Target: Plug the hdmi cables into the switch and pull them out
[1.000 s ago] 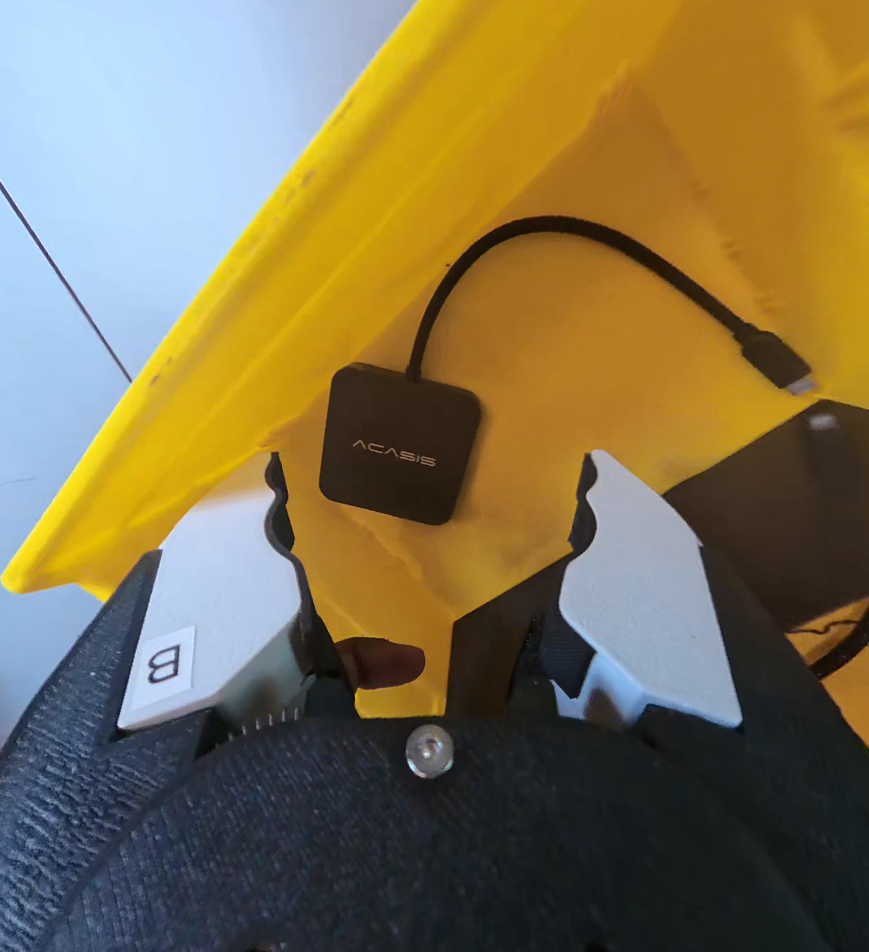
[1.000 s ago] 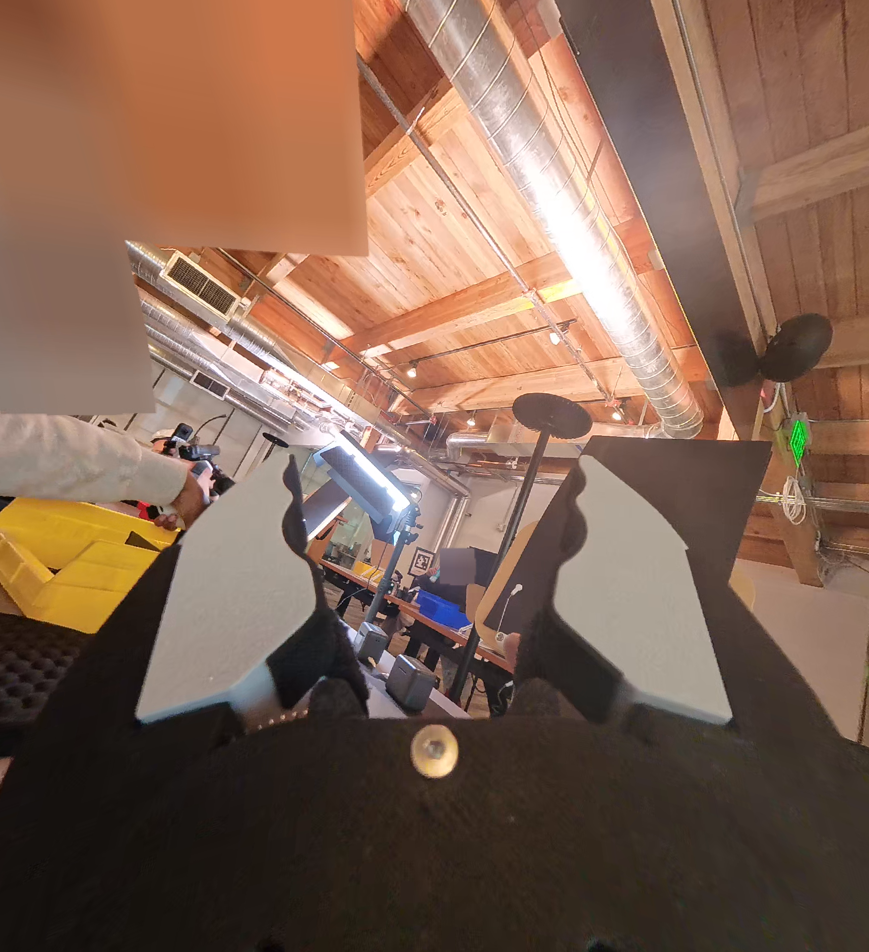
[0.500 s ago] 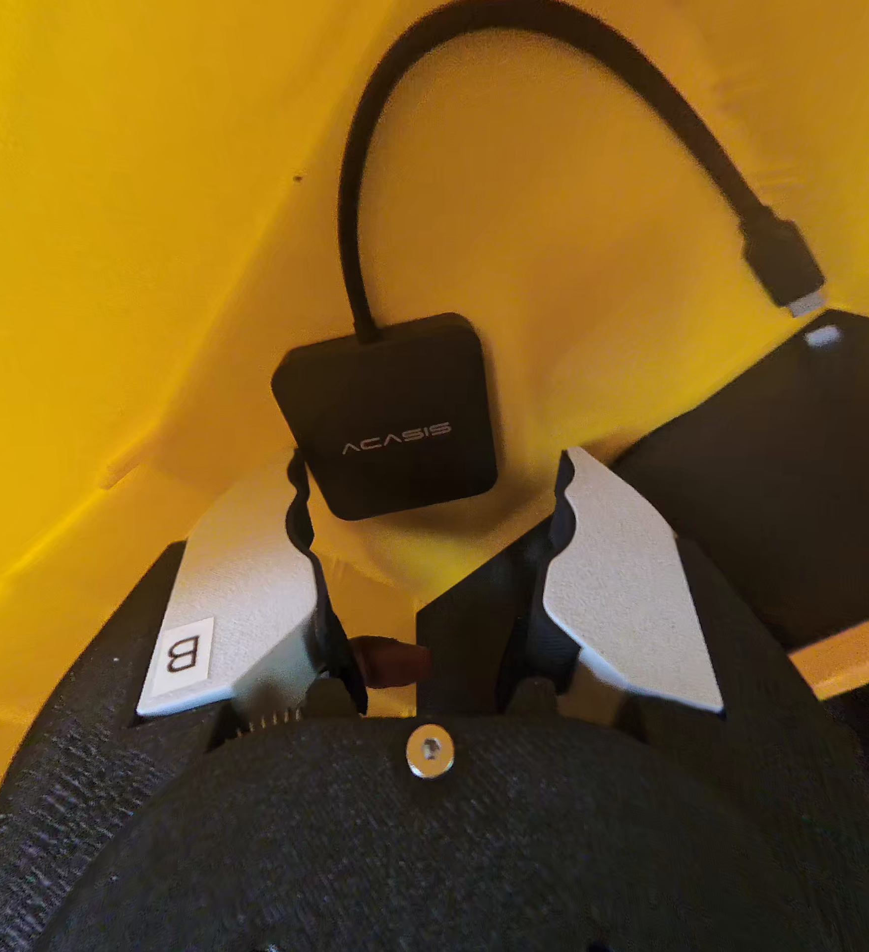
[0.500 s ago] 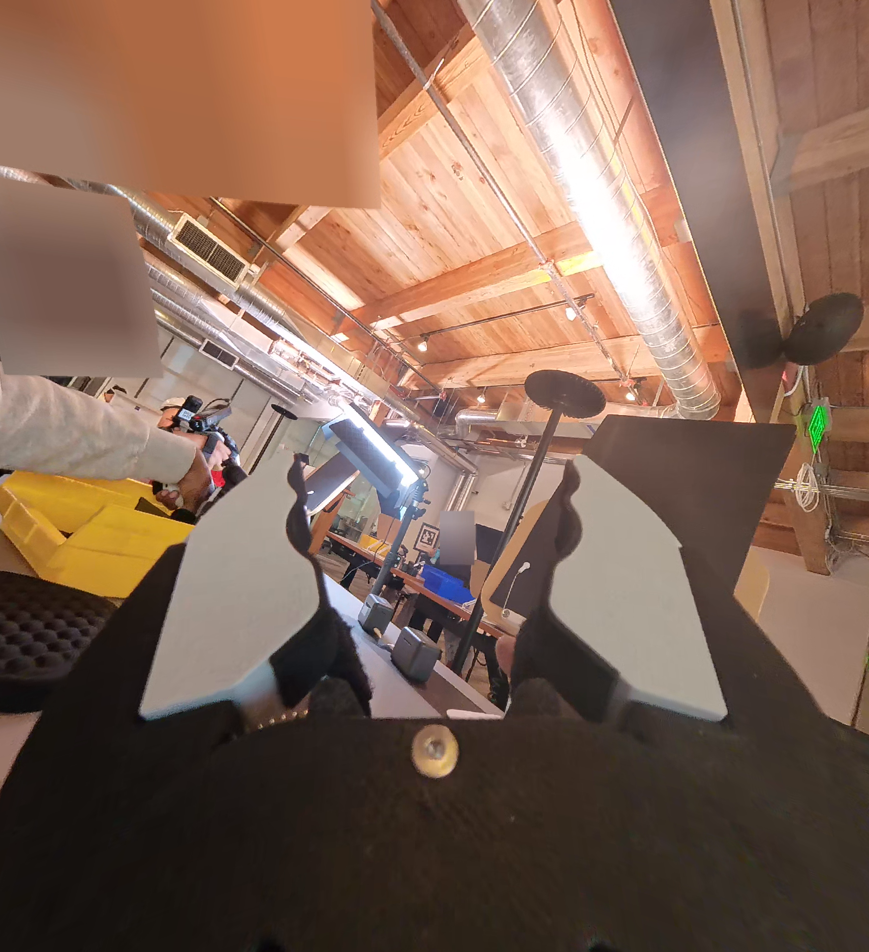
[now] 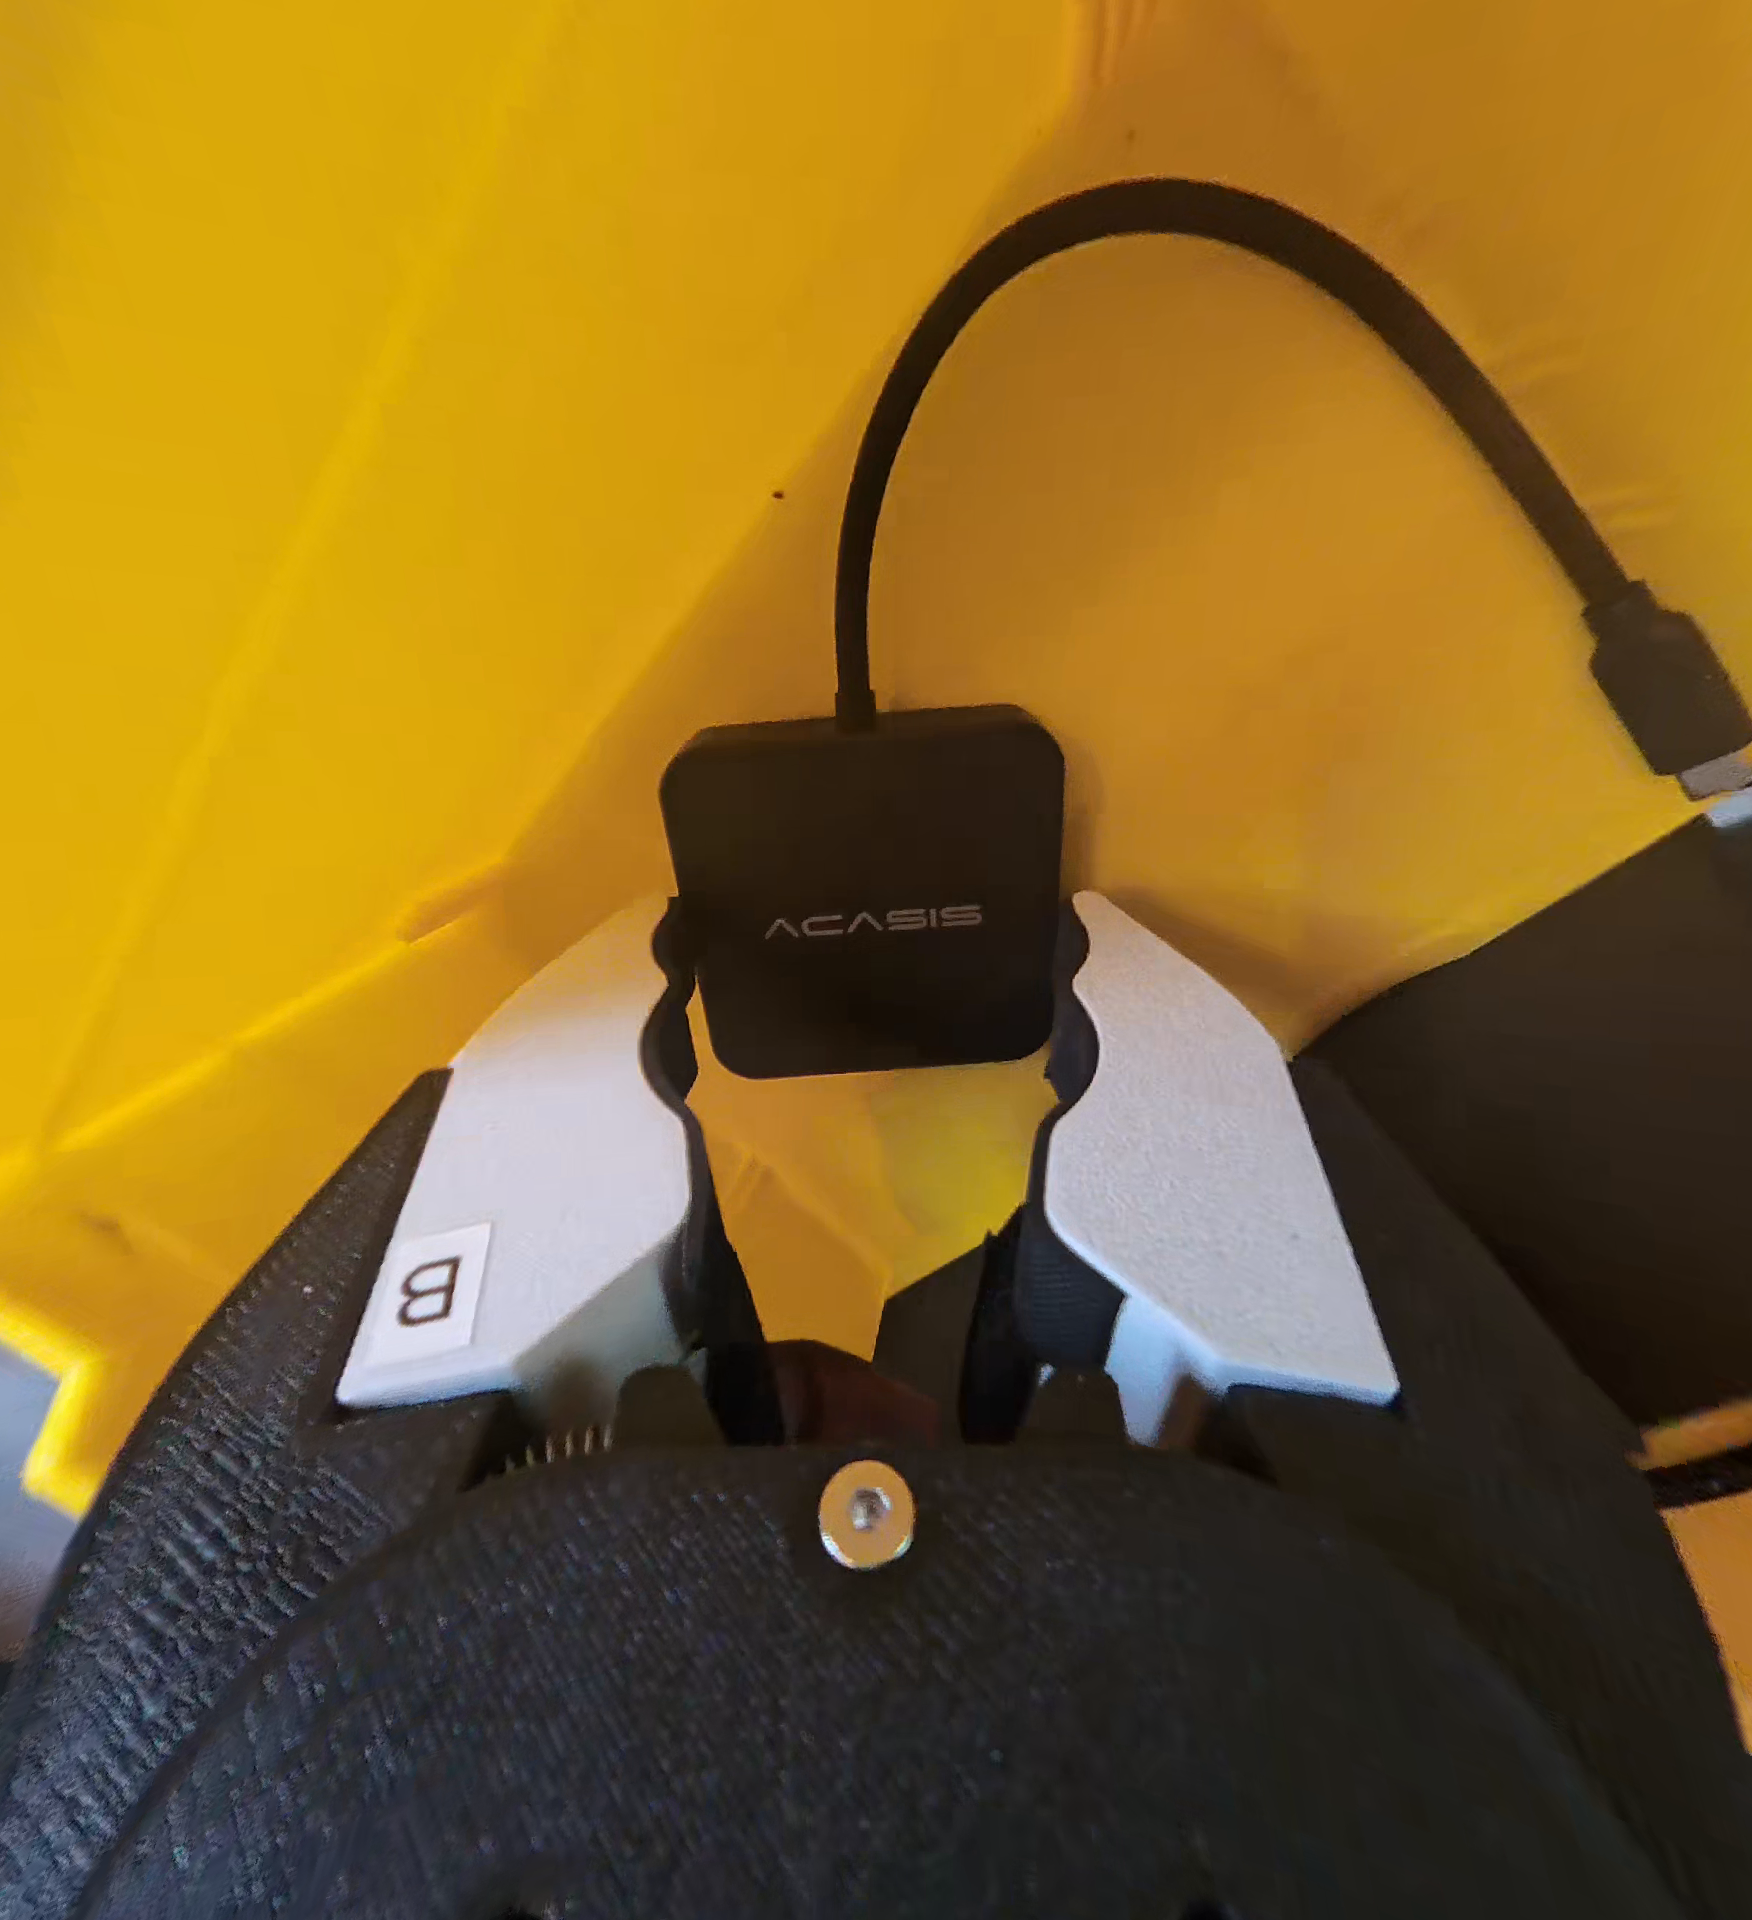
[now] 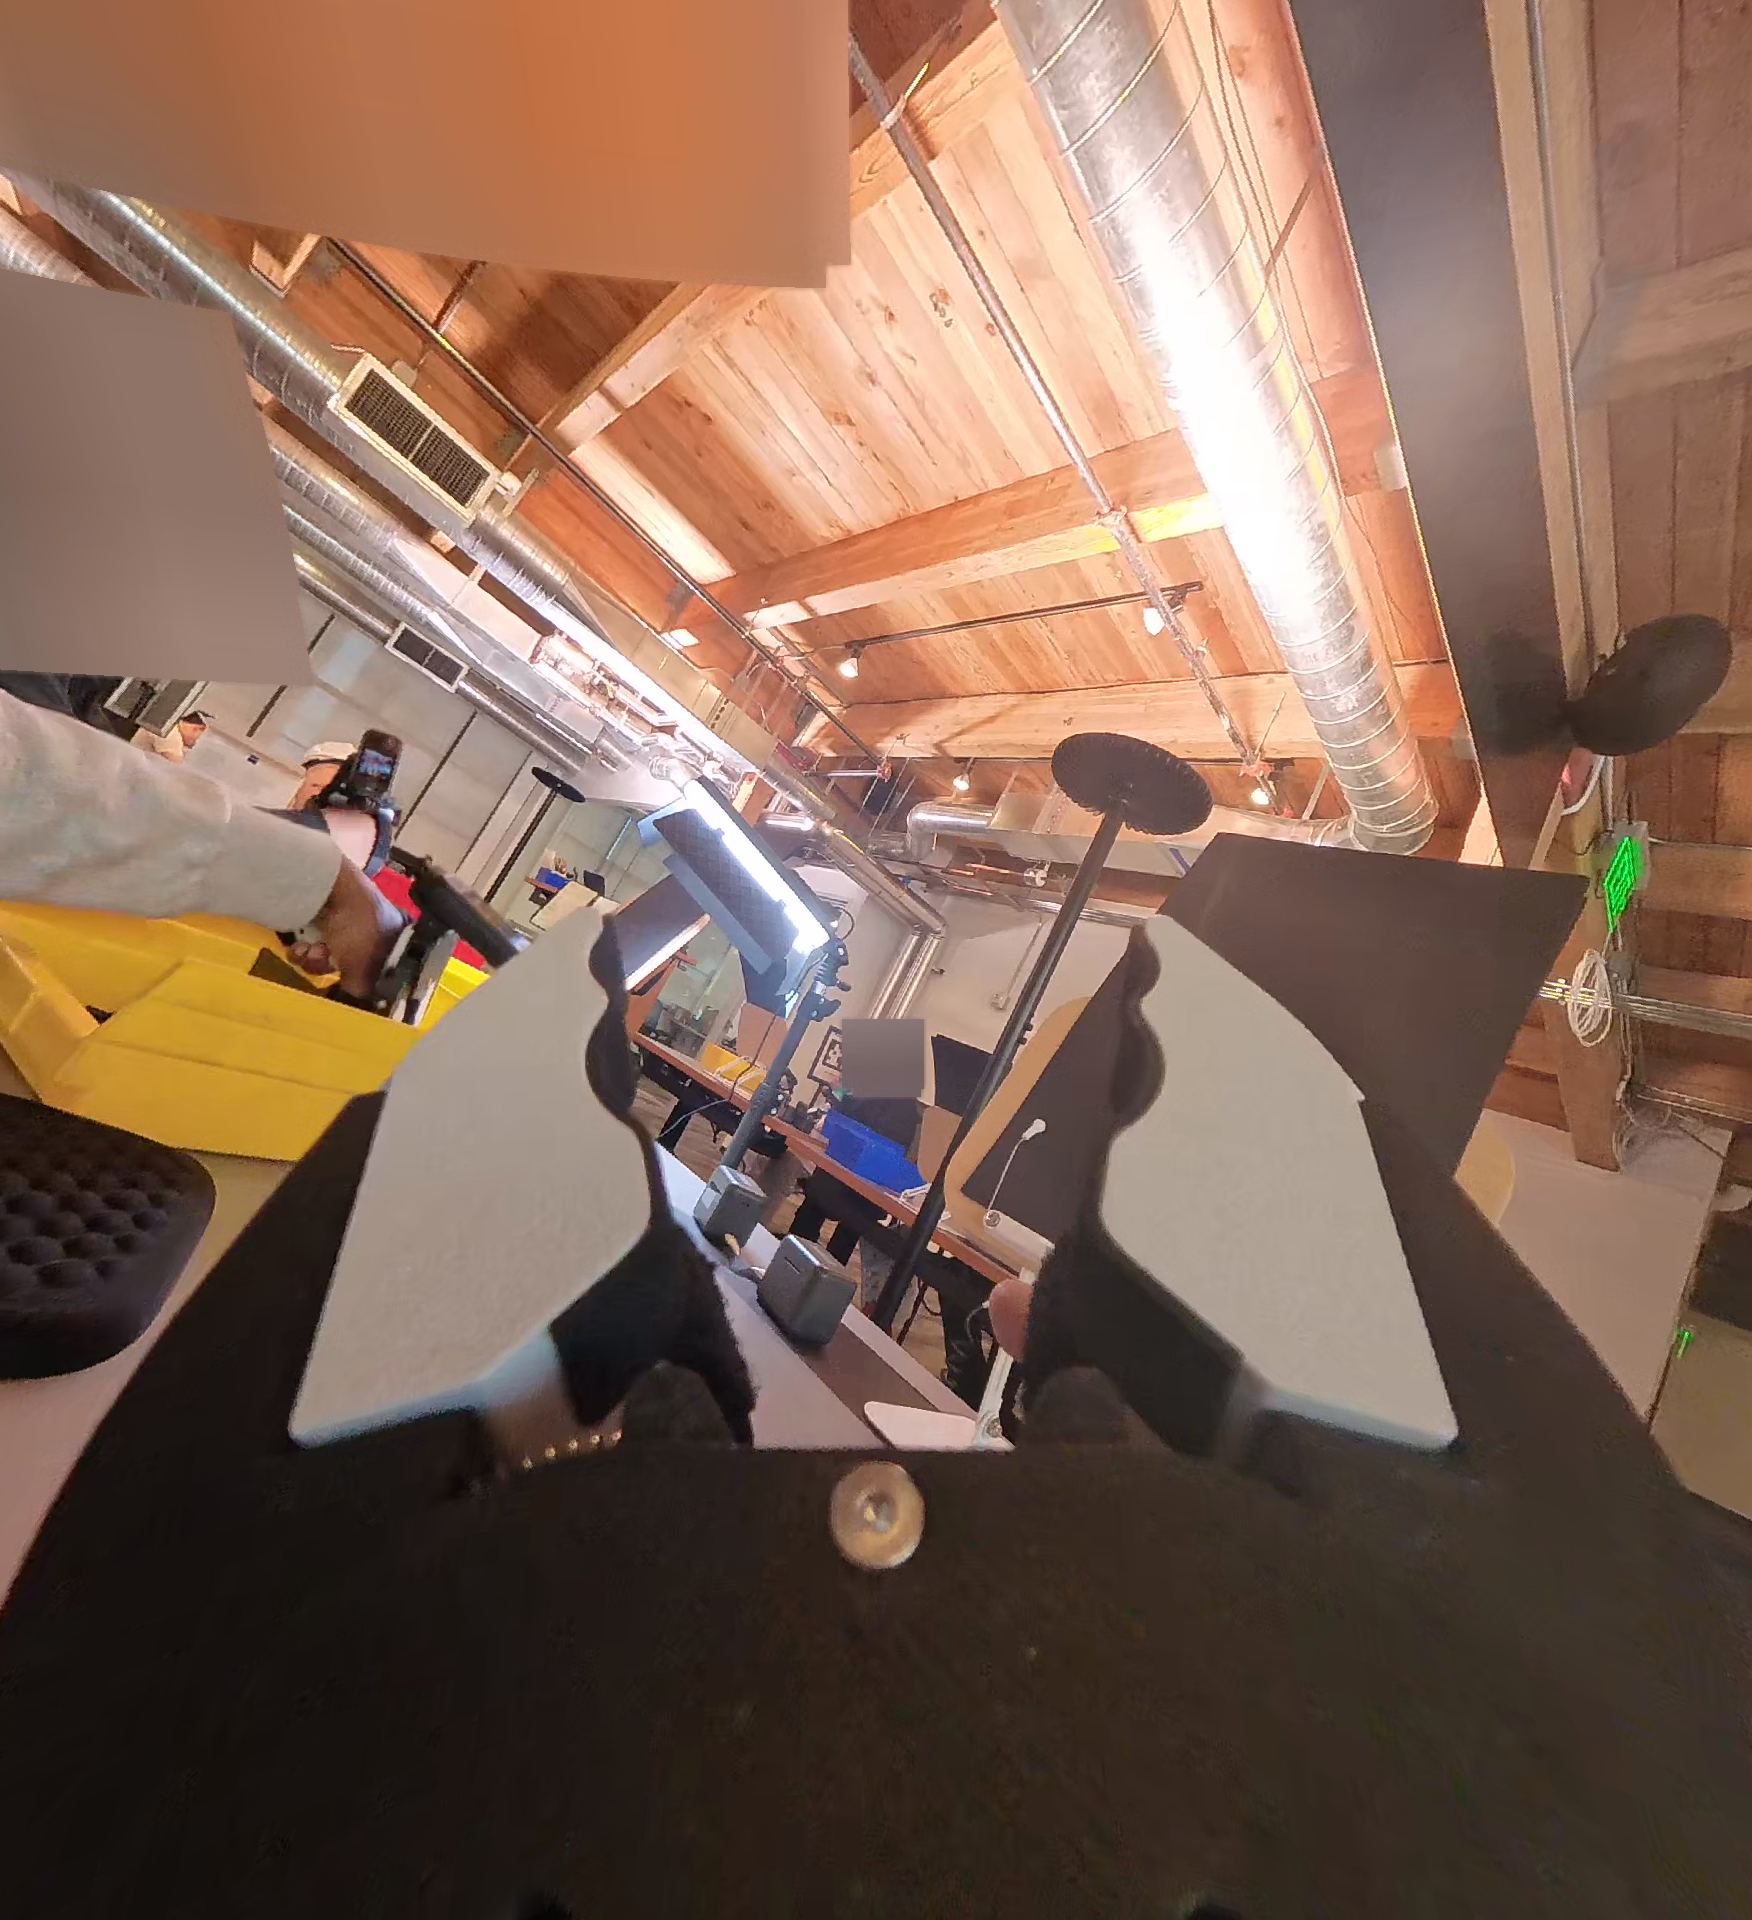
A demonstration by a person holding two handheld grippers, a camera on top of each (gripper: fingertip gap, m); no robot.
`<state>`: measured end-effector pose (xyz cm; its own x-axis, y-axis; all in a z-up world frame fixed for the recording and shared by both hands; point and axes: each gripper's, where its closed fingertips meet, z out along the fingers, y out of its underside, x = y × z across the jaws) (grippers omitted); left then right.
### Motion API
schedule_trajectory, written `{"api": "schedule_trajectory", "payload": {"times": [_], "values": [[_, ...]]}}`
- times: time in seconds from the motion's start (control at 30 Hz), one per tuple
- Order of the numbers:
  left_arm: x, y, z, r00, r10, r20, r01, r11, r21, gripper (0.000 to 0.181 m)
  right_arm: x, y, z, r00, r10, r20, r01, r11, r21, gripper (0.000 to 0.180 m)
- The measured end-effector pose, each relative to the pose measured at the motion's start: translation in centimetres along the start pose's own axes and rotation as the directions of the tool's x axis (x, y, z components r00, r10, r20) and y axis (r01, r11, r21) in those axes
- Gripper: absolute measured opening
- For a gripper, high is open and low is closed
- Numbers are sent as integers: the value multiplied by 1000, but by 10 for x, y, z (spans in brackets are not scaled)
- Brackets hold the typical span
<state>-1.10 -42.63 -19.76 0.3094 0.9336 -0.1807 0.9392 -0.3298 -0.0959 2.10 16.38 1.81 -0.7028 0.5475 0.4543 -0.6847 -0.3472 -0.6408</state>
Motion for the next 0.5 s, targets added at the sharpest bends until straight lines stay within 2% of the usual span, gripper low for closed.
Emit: {"api": "schedule_trajectory", "payload": {"times": [0.17, 0.3, 0.4, 0.5], "values": [[-8, -9, -48, 981, 49, 189, -73, 990, 124, 66, -5, 2, 1, 999, -27, 17, 27, 1000, -16, 90], [-14, -22, -110, 908, 29, 419, -164, 943, 289, 66, -7, 2, 2, 999, -26, 21, 27, 999, -19, 90], [-11, -40, -169, 812, -92, 577, -262, 825, 500, 65, -9, 4, 2, 1000, -13, 25, 13, 999, -33, 89], [10, -53, -221, 753, -265, 602, -335, 633, 698, 65, -11, 8, 3, 999, 19, 34, -17, 999, -49, 88]]}}
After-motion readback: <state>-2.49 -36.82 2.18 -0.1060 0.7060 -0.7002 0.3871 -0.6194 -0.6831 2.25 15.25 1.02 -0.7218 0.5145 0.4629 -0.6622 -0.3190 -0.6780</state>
